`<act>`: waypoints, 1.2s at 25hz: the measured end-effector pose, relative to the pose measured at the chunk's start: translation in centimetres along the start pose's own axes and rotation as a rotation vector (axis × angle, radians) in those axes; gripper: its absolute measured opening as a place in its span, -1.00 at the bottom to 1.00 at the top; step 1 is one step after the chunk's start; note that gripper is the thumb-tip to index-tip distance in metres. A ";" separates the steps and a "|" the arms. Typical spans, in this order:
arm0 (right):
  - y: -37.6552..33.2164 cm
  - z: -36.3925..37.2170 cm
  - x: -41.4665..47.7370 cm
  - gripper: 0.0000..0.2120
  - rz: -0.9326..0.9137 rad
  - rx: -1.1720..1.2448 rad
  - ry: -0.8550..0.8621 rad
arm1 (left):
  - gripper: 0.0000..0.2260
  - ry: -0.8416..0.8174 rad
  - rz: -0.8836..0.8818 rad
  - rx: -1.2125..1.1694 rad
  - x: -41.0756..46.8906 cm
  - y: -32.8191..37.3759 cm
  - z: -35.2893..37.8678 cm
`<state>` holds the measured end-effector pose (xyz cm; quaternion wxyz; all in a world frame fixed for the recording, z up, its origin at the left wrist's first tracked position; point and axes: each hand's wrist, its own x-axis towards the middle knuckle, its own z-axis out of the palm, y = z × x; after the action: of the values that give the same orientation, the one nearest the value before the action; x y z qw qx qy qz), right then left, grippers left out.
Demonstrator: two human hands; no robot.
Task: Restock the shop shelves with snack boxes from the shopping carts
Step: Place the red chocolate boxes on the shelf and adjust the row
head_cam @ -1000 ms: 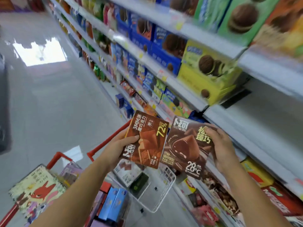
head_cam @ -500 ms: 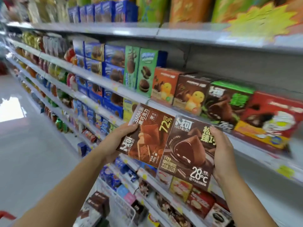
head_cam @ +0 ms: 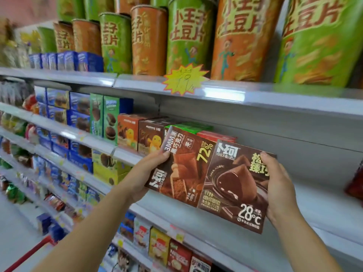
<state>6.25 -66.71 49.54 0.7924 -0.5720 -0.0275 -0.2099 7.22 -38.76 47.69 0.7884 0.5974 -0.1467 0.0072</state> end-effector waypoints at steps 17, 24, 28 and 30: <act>0.0 -7.7 9.4 -0.32 -0.092 -0.176 -0.183 | -0.78 0.047 -0.056 0.018 3.7 -0.9 -0.1; 0.9 -6.3 9.7 -0.48 0.050 -0.172 -0.170 | -0.46 0.034 -0.089 0.080 3.3 -1.7 -0.3; 1.0 -6.8 9.7 0.04 0.061 -0.247 -0.214 | -0.60 -0.021 -0.134 0.106 2.6 -1.9 1.2; 0.7 -6.5 9.8 0.11 0.035 -0.277 -0.205 | -0.69 -0.044 -0.142 0.139 2.3 -1.9 1.6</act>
<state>14.11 -75.46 49.46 0.7027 -0.6944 -0.0693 -0.1384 9.44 -41.23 46.88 0.7401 0.6596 -0.1203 -0.0519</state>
